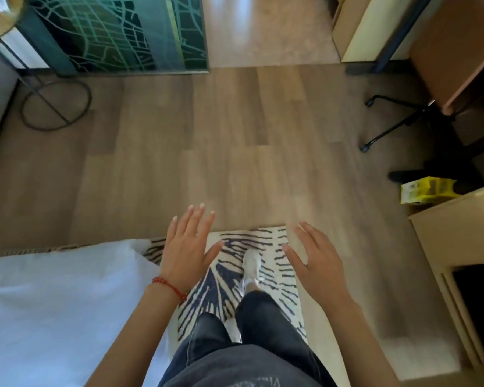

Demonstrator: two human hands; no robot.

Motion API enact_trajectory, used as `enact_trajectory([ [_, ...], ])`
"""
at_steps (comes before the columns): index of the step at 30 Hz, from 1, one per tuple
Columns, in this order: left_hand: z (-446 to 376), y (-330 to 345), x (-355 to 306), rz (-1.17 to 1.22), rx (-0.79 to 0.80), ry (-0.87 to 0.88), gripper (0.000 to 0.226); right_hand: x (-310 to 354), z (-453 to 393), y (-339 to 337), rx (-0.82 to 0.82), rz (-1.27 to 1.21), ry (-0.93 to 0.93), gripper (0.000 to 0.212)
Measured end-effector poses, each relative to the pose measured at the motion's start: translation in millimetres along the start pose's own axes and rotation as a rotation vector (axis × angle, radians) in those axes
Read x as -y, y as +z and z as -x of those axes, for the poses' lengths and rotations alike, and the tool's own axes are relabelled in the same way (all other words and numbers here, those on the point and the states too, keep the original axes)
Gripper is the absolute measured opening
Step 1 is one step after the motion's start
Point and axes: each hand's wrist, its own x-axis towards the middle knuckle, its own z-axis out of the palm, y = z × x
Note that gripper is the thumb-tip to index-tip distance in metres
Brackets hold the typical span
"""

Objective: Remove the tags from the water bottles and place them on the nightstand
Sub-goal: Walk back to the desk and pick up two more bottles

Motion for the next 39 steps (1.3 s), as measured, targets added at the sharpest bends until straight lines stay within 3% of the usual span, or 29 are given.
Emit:
enact_trajectory([
  [4,-83.2,-0.4,4.3,-0.035,-0.027,0.012,0.055,-9.1,-82.6,-3.4,-0.013,-0.003,-0.009,0.046],
  [18,-339.9,-67.1,25.2,-0.066,-0.022,-0.010,0.059,1.1,-362.6,-60.2,-0.130,0.010,-0.161,0.039],
  [23,-437.7,-79.1,41.1,-0.056,0.008,0.076,0.087,-5.9,-436.6,-65.1,-0.141,0.010,-0.048,0.041],
  [27,-528.3,-86.7,54.0,-0.029,0.026,0.130,0.076,-8.2,-504.2,-70.7,-0.190,0.005,0.039,0.042],
  [32,-636.9,-110.7,60.7,-0.083,0.056,0.280,0.083,-4.7,-587.4,-81.2,-0.205,-0.029,0.176,0.046],
  [36,-718.4,-126.8,53.5,-0.159,0.101,0.391,0.064,0.6,-646.9,-93.6,-0.237,-0.041,0.231,0.044],
  [39,-767.6,-134.3,35.7,-0.135,0.114,0.453,0.062,-3.6,-677.7,-105.3,-0.298,-0.077,0.288,0.043],
])
